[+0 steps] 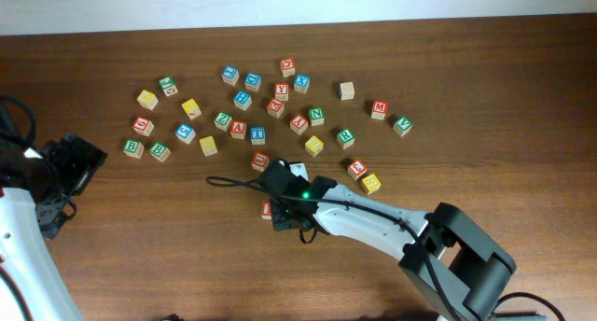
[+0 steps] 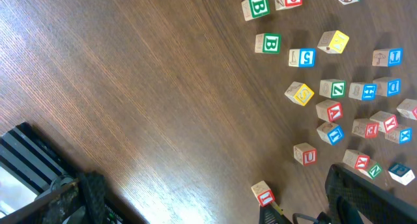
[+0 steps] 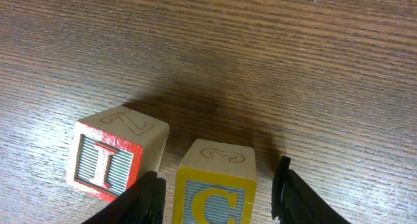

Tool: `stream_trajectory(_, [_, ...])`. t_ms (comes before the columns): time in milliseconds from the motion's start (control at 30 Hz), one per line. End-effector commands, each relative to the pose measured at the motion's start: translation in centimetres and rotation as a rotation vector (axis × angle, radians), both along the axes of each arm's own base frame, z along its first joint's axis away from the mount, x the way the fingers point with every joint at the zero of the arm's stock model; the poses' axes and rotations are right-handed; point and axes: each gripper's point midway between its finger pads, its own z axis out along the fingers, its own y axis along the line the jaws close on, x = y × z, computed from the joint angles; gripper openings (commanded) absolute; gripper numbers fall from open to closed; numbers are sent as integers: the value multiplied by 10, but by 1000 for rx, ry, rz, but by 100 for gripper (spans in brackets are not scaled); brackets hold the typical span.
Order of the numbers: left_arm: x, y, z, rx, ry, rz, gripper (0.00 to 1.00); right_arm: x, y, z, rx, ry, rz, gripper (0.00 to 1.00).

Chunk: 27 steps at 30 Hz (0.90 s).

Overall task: Spell out ICRA
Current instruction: 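Lower the C block right of the I block and open the gripper, then move the right gripper up into the pile over the green R block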

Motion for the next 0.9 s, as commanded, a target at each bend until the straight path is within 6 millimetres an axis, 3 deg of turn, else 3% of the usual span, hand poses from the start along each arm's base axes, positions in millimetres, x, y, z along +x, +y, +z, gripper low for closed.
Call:
stream_trajectory(0, [-2, 3, 3, 12, -5, 17, 99, -2, -2, -4, -20, -3, 4, 46])
stream_trajectory(267, [-2, 3, 3, 12, -5, 17, 99, 6, -2, 1, -12, -12, -10, 41])
stream_trajectory(367, [-2, 3, 3, 12, -5, 17, 99, 17, -8, 3, 5, -10, -40, 50])
stream_trajectory(433, [-1, 3, 3, 12, -6, 17, 99, 19, 3, 7, 74, 6, 24, 57])
stream_trajectory(633, [-2, 3, 3, 12, -5, 17, 99, 33, -3, 13, 94, 4, -12, 58])
stream_trajectory(733, [-2, 3, 3, 12, -5, 17, 100, 49, -14, 30, 84, -8, -13, 58])
stream_trajectory(867, [-2, 3, 3, 12, -5, 17, 99, 71, -32, 69, 57, -11, -50, 58])
